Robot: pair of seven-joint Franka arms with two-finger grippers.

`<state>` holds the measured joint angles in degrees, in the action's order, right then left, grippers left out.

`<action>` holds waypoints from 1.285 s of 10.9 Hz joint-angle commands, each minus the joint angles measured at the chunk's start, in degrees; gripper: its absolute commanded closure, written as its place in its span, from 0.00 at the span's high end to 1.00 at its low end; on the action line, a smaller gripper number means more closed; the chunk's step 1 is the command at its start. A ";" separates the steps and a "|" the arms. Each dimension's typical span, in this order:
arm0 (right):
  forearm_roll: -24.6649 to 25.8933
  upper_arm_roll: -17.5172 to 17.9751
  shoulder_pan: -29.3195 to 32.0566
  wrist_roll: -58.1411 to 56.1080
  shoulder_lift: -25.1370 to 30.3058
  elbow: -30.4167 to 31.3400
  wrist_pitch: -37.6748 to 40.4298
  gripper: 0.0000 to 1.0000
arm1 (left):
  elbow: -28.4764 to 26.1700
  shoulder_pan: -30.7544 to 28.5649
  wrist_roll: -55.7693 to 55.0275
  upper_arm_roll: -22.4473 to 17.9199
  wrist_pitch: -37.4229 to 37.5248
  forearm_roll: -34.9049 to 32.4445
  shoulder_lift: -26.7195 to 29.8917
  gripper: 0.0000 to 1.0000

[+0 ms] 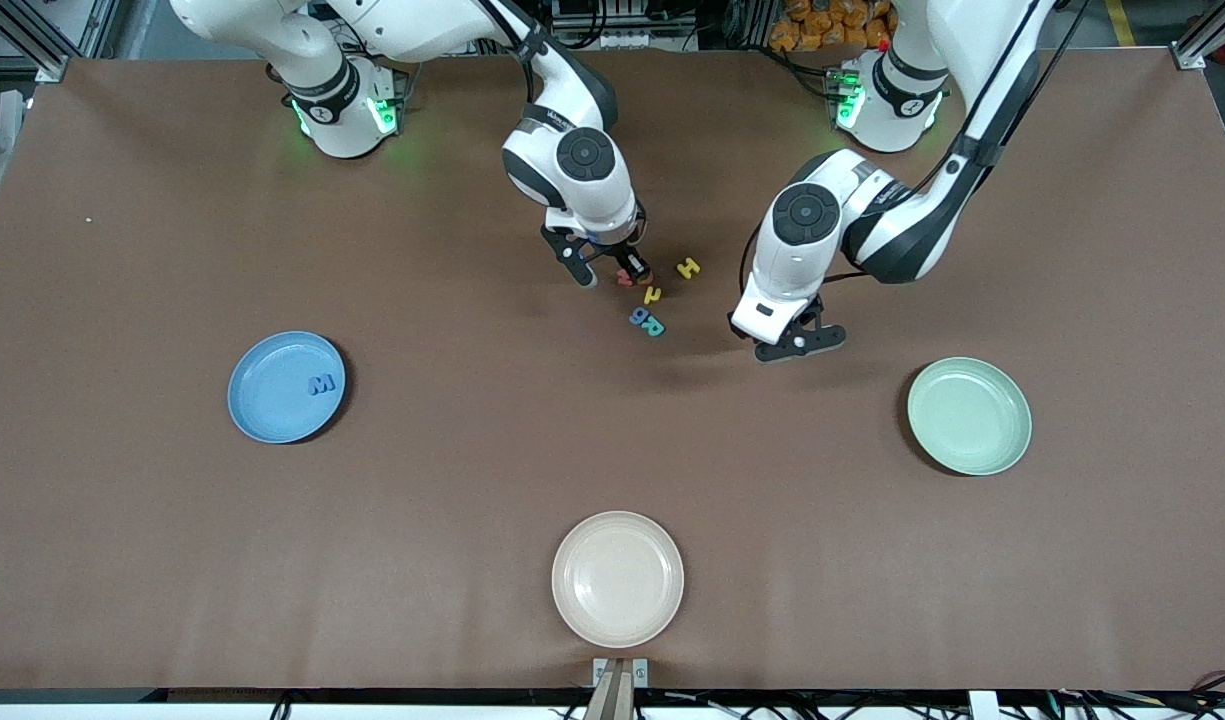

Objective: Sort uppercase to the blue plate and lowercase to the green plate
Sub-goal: 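Carry the blue E to the green plate while the right gripper reaches the Q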

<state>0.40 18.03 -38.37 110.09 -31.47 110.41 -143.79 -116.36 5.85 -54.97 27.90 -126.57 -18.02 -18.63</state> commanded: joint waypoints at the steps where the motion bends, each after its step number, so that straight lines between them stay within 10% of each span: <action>1: 2.85 0.16 -1.09 4.25 -1.40 -0.28 -1.93 0.64 | 6.47 -3.37 6.68 0.40 9.03 1.05 -0.09 0.00; 7: 8.40 0.08 -1.54 12.25 -5.36 -1.95 -2.72 0.71 | 7.72 -19.80 33.66 0.31 10.65 3.51 2.29 0.00; 14: 8.04 0.08 -1.36 15.24 -6.94 -3.45 -4.12 0.72 | 7.19 -36.69 56.53 0.05 1.09 2.73 -7.98 0.00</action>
<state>7.11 17.68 -39.81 123.13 -36.82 108.00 -146.62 -109.45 -29.01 -1.39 27.38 -122.89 -15.64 -23.96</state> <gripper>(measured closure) 0.278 0.590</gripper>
